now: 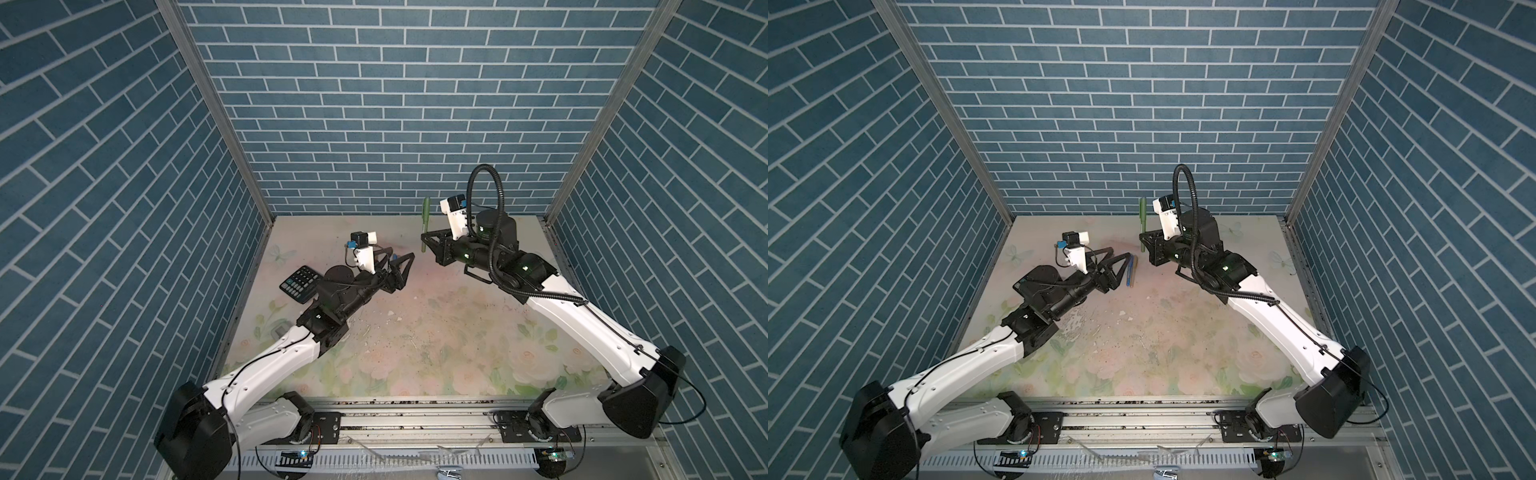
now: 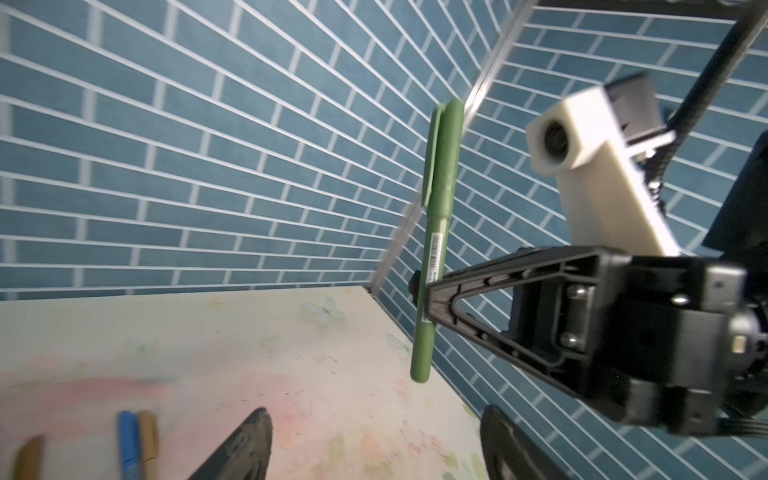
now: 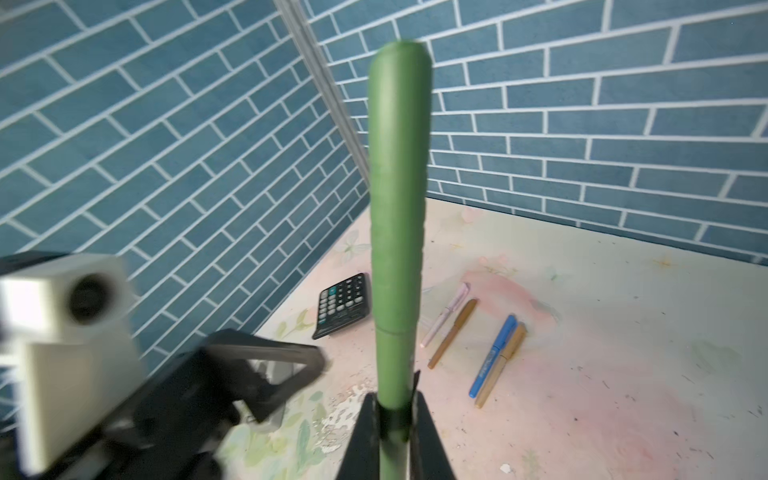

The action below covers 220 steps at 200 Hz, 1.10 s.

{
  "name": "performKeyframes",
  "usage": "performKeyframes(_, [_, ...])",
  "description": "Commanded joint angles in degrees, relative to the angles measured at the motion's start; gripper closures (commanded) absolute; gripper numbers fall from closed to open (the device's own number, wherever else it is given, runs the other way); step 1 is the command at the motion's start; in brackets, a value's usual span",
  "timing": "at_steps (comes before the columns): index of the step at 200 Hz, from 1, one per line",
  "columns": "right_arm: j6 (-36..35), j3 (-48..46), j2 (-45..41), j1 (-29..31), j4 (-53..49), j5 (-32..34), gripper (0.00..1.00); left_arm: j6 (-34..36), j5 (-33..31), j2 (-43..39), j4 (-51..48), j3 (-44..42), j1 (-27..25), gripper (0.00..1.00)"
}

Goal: Insert the pens into the pen caps
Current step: 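Lower the capped green pen beside the blue pen and release it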

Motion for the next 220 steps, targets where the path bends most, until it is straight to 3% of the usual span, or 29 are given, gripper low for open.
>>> performKeyframes(1, [3.07, 1.56, 8.61, -4.18, -4.81, 2.50, 0.91, 1.88, -18.91, -3.14, -8.39, 0.66, -0.01, 0.19])
performKeyframes(21, [4.59, 4.55, 18.27, -5.70, -7.97, 1.84, 0.89, 2.80, -23.01, -3.71, -10.47, 0.95, -0.01, 0.19])
performKeyframes(69, [7.13, 15.44, 38.34, -5.80, -11.88, 1.38, 0.88, 3.25, -20.85, -2.95, -9.94, 1.27, 0.25, 0.19])
performKeyframes(102, [9.48, 21.23, 47.26, -5.43, -14.16, 0.47, 0.85, 3.04, -19.88, -2.66, -9.48, 1.21, 0.69, 0.19])
performKeyframes(130, [10.03, 24.18, 51.47, -5.22, -16.29, 1.18, 0.82, 2.78, -18.64, -2.37, -8.95, 1.15, 1.04, 0.19])
performKeyframes(163, [9.97, 25.74, 54.03, -4.71, -19.85, 4.63, 0.70, 2.67, -18.10, -2.32, -8.51, 1.02, 1.31, 0.19])
performKeyframes(220, [10.14, 24.24, 47.21, -3.39, -20.69, 7.77, 0.68, 2.12, -16.98, -1.71, -8.11, 0.89, 1.74, 0.19])
